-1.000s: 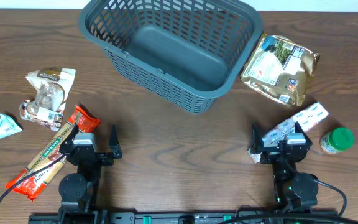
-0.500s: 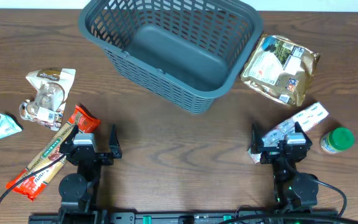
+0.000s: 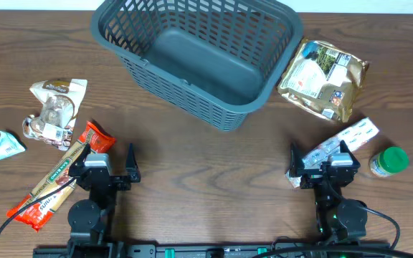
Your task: Pack container
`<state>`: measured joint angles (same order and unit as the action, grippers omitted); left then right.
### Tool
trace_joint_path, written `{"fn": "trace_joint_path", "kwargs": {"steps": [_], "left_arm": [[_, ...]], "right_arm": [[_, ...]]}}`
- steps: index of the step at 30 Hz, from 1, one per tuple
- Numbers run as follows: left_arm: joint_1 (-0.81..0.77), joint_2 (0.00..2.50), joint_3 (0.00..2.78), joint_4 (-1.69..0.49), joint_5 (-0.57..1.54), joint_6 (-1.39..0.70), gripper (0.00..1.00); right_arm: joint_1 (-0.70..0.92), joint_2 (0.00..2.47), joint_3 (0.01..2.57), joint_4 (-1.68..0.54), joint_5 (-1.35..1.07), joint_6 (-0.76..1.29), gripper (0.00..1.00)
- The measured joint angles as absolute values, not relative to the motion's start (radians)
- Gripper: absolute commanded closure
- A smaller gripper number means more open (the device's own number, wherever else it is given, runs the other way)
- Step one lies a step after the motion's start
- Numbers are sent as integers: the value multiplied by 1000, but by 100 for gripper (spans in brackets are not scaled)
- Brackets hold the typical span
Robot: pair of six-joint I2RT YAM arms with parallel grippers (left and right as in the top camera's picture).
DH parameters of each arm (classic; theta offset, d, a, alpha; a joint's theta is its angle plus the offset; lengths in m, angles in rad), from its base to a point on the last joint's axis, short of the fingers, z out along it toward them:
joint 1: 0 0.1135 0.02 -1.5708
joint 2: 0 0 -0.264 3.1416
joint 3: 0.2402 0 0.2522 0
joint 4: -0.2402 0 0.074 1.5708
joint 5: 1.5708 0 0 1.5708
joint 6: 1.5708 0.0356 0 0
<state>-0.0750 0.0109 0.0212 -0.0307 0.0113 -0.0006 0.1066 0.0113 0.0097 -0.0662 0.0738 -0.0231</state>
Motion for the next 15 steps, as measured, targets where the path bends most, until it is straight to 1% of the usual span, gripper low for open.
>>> {"fn": "trace_joint_path", "kwargs": {"steps": [15], "left_arm": [[-75, 11, 21, -31, 11, -1, 2]], "right_arm": [[107, 11, 10, -66, 74, -23, 1]]}}
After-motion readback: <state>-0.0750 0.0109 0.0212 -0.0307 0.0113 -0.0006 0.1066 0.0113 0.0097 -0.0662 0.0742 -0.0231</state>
